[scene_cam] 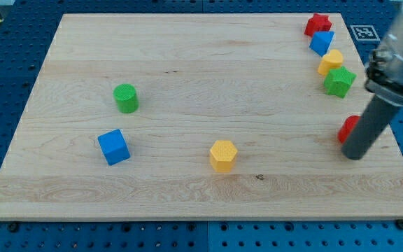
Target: Move the red circle slightly up
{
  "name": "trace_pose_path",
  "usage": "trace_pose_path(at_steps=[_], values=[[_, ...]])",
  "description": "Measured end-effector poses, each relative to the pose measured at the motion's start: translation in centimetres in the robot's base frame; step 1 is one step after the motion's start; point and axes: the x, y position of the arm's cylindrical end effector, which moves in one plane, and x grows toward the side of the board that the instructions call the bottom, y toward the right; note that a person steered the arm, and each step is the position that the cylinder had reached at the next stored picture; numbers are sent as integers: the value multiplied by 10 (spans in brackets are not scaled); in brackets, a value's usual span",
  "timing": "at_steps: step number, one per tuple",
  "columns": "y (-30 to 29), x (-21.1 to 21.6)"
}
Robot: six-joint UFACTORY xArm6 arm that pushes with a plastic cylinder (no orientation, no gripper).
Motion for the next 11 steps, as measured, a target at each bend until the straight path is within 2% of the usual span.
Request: trace_pose_path(at_steps=[2, 4, 5, 9, 11], values=[[29, 2], [11, 2], [30, 1], [11, -3], [12, -35]])
